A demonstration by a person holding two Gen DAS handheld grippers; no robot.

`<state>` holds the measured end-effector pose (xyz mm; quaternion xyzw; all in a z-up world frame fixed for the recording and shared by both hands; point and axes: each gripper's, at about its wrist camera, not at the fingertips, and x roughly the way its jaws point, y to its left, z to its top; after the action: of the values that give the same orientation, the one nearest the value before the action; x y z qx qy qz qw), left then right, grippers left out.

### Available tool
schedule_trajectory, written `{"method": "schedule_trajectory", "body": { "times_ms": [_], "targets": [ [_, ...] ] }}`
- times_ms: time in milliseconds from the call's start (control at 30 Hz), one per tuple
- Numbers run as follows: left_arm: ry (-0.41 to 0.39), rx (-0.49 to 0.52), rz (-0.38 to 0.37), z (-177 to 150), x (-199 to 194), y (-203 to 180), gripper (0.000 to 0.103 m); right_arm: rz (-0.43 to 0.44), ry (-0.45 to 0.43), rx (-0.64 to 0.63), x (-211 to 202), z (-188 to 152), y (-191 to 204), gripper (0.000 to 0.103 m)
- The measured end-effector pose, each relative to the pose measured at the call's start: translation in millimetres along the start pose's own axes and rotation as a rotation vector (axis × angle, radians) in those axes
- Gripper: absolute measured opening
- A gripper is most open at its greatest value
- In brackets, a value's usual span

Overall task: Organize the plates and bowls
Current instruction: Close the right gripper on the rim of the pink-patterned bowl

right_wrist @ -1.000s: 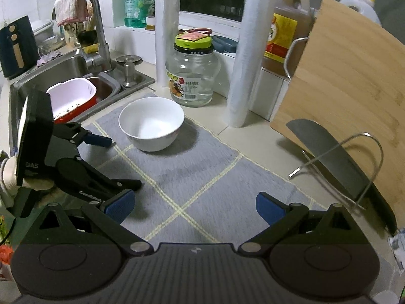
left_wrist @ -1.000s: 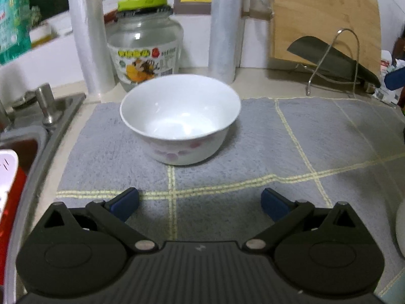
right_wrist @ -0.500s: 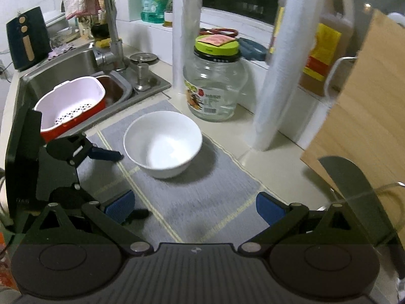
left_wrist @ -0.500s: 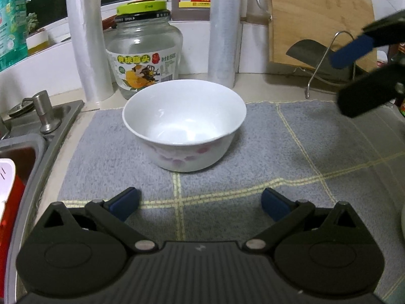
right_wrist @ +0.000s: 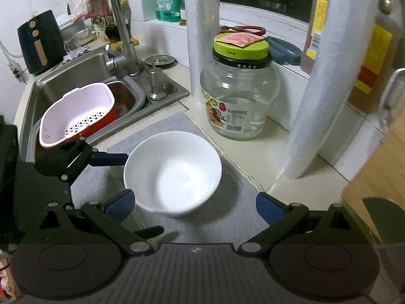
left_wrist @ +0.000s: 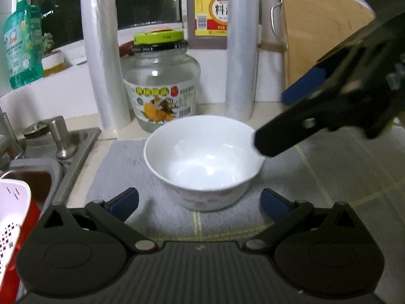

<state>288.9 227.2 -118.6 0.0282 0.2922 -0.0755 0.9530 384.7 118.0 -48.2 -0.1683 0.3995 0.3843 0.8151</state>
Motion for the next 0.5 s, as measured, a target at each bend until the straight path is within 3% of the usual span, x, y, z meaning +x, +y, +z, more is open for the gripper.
{"method": "schedule_trajectory", "body": {
  "times_ms": [133, 233, 500],
  "targets": [
    [-0.012, -0.005, -0.002, 2.7, 1.8, 2.0, 0.098, 0.028, 0.008, 0.001, 15.9, 8.3, -5.3, 0.100],
    [-0.017, -0.003, -0.012, 5.0, 2.3, 2.5, 0.089, 0.059, 0.017, 0.003, 27.3, 13.0, -8.4, 0.093],
    [-0.021, -0.001, -0.030, 6.2, 1.9, 1.4, 0.086, 0.087, 0.033, -0.003, 47.1, 21.8, -10.6, 0.083]
  ]
}}
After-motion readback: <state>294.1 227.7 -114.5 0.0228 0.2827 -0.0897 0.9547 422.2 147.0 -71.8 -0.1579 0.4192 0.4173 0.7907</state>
